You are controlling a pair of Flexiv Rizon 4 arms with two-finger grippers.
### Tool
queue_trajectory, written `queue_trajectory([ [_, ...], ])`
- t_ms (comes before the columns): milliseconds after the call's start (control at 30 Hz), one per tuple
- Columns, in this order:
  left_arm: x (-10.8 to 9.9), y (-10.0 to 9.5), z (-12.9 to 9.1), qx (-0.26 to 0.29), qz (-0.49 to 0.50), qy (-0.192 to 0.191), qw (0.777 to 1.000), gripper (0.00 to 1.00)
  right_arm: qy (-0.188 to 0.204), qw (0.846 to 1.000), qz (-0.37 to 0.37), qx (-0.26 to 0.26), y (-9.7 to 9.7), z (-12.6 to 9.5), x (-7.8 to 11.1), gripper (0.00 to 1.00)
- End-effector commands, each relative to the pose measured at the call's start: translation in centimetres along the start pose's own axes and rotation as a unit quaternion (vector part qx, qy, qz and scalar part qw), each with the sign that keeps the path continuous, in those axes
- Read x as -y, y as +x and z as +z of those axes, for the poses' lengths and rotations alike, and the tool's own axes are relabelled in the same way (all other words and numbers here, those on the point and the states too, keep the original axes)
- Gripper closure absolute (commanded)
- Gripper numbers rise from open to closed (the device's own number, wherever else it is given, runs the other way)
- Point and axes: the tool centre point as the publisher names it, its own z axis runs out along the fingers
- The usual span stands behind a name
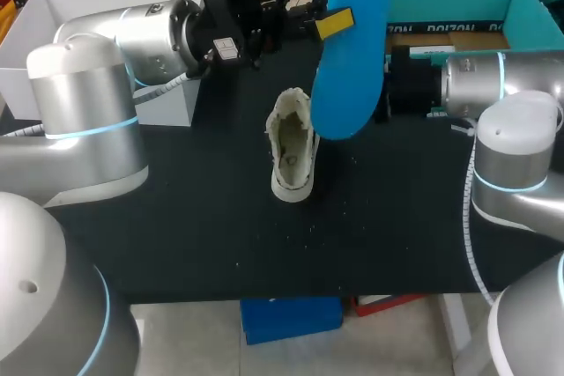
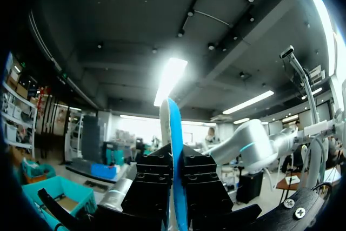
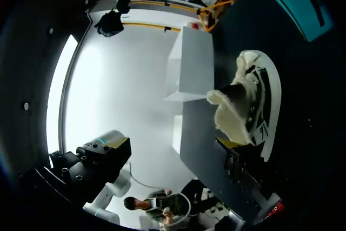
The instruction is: Take the shoe out of the shoebox, open the shoe tongue, remove and reinsert the insole, then place the shoe into the shoebox
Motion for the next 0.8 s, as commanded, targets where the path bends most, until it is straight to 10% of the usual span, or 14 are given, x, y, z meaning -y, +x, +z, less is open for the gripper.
queue_trajectory([
  [33,-0.1,0.1,-0.1,-0.001,0.001,0.000,1.000,1.00,-0.003,1.000,-0.003,-0.010,0.0,0.3,-0.3,0.00],
  [267,-0.1,0.1,-0.1,-0.001,0.001,0.000,1.000,1.00,-0.019,0.999,-0.021,-0.014,0.4,0.2,-0.6,0.00],
  [533,-2.2,0.4,0.8,-0.066,0.292,-0.204,0.932,1.00,-0.019,0.999,-0.021,-0.014,0.4,0.2,-0.6,0.00],
  [800,-6.4,0.5,0.8,-0.070,0.298,-0.169,0.937,1.00,-0.019,0.999,-0.021,-0.014,0.4,0.2,-0.6,0.00],
])
